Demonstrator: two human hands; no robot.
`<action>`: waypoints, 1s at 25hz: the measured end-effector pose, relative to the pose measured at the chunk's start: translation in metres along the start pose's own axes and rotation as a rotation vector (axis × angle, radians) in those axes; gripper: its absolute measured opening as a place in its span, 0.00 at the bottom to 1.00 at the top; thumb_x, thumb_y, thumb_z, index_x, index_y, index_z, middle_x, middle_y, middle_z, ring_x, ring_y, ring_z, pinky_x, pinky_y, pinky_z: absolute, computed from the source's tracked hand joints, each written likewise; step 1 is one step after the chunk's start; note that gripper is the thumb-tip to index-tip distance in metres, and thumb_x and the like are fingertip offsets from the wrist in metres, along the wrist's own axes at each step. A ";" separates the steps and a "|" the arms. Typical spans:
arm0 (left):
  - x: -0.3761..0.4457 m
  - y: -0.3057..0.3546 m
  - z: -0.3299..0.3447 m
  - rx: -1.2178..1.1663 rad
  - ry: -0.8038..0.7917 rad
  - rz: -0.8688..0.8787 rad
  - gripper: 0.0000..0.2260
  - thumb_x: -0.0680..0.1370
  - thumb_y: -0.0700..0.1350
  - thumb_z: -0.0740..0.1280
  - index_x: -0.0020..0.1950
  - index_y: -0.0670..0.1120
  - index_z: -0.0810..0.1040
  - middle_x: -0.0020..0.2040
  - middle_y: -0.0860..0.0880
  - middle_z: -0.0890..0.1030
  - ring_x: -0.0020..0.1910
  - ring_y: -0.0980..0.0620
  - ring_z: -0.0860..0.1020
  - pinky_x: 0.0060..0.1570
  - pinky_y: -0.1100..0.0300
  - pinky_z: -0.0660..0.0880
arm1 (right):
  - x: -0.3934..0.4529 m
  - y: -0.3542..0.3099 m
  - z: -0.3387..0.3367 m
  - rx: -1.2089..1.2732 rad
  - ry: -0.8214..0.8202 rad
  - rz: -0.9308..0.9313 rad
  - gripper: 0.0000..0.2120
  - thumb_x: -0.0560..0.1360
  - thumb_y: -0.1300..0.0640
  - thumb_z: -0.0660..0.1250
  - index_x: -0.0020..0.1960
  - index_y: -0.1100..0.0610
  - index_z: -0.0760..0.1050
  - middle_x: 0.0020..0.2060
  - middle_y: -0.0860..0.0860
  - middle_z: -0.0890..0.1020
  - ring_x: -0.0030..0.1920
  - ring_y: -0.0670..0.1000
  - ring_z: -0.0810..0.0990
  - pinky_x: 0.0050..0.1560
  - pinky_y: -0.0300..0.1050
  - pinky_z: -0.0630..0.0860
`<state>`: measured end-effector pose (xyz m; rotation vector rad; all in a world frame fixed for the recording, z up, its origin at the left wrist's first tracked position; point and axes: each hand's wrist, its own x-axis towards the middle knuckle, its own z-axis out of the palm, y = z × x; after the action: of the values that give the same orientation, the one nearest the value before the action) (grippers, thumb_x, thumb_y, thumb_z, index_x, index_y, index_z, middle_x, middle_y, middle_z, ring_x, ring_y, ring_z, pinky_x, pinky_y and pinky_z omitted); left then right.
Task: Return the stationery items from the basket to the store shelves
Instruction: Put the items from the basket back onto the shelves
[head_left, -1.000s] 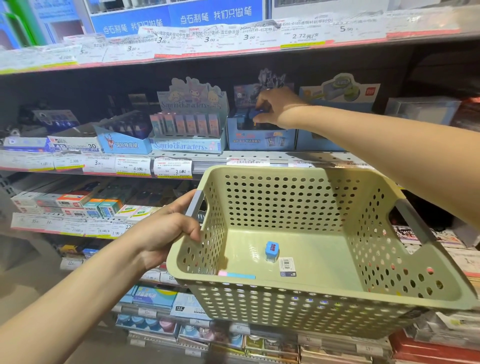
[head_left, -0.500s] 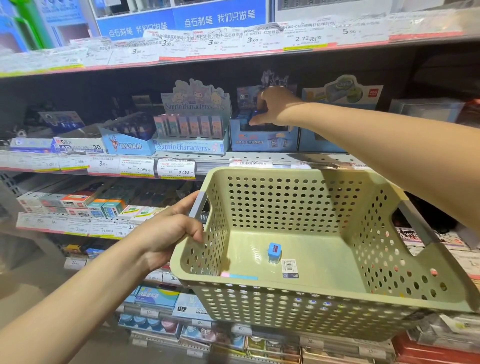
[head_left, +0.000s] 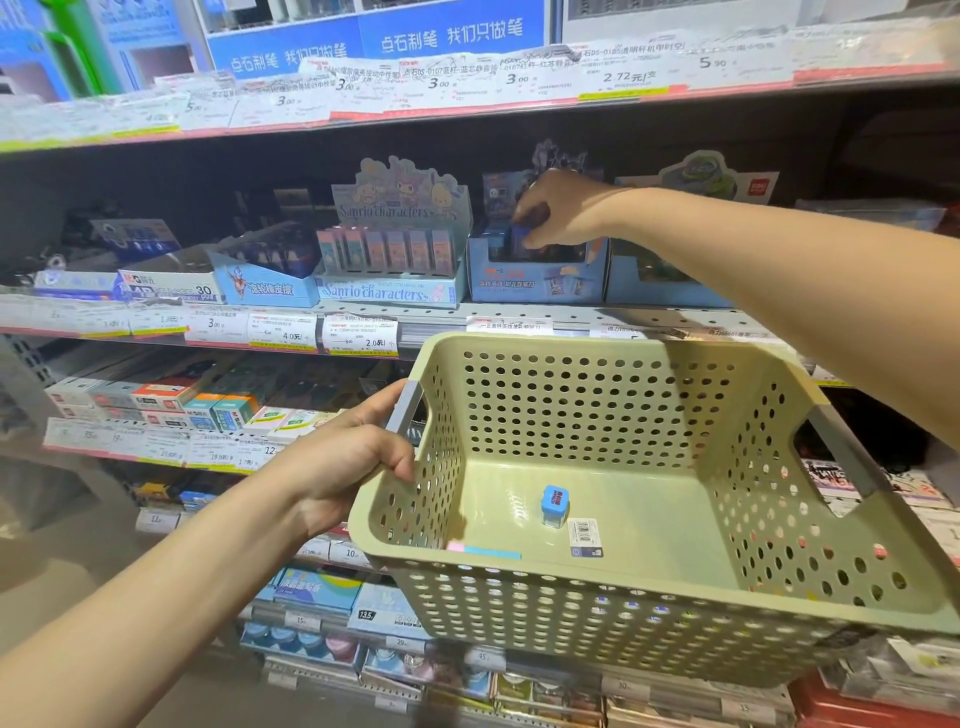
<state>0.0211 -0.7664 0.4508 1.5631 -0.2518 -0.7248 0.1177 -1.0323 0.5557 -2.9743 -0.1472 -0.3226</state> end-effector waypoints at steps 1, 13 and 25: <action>0.001 0.000 0.000 -0.006 -0.004 0.003 0.35 0.68 0.22 0.49 0.56 0.56 0.77 0.36 0.39 0.78 0.24 0.46 0.76 0.23 0.57 0.76 | 0.000 0.000 0.001 -0.014 -0.001 -0.010 0.17 0.75 0.56 0.66 0.62 0.58 0.76 0.55 0.53 0.79 0.49 0.52 0.76 0.50 0.45 0.75; 0.004 -0.003 0.000 -0.016 -0.017 0.000 0.34 0.67 0.22 0.50 0.55 0.56 0.78 0.37 0.39 0.77 0.24 0.45 0.76 0.24 0.58 0.76 | -0.001 0.007 0.006 0.088 0.063 0.066 0.15 0.74 0.66 0.63 0.59 0.59 0.78 0.56 0.55 0.80 0.46 0.51 0.79 0.47 0.44 0.79; 0.005 -0.005 -0.001 -0.006 -0.013 0.024 0.34 0.64 0.23 0.54 0.57 0.55 0.78 0.42 0.40 0.78 0.29 0.45 0.78 0.29 0.53 0.77 | -0.051 -0.006 0.004 0.040 0.139 -0.052 0.27 0.73 0.70 0.54 0.70 0.56 0.65 0.60 0.56 0.75 0.59 0.55 0.73 0.58 0.46 0.71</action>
<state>0.0247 -0.7679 0.4443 1.5480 -0.2774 -0.7164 0.0683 -1.0300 0.5416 -2.9000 -0.2123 -0.5253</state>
